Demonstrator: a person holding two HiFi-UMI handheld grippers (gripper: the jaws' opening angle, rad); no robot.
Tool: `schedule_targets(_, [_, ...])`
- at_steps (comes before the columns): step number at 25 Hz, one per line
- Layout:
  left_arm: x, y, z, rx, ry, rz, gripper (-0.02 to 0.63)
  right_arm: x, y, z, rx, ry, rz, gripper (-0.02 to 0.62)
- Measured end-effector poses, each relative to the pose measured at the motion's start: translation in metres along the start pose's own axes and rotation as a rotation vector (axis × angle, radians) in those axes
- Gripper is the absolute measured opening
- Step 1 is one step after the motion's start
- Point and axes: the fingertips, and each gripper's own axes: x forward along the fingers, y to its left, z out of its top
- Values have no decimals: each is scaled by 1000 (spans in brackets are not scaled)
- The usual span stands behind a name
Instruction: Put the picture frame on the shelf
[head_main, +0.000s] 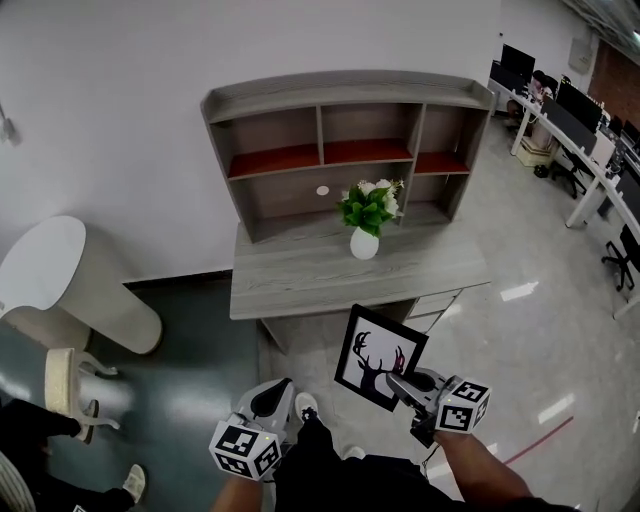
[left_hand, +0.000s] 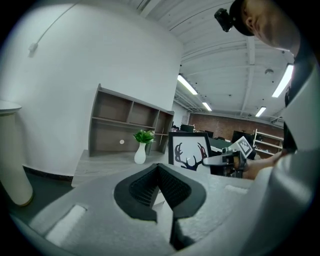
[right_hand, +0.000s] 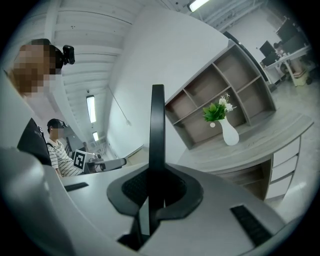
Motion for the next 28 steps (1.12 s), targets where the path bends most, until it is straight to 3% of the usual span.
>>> schedule_targets(6, [39, 34, 22, 11, -3, -41, 9, 30, -19, 24, -11, -15, -15, 38])
schedule_targets(19, [99, 151, 88, 33, -25, -108, 9, 135, -49, 104, -43, -57, -100, 38])
schedule_targets(28, [116, 234, 107, 13, -55, -100, 9, 189, -64, 146, -70, -106, -166, 38])
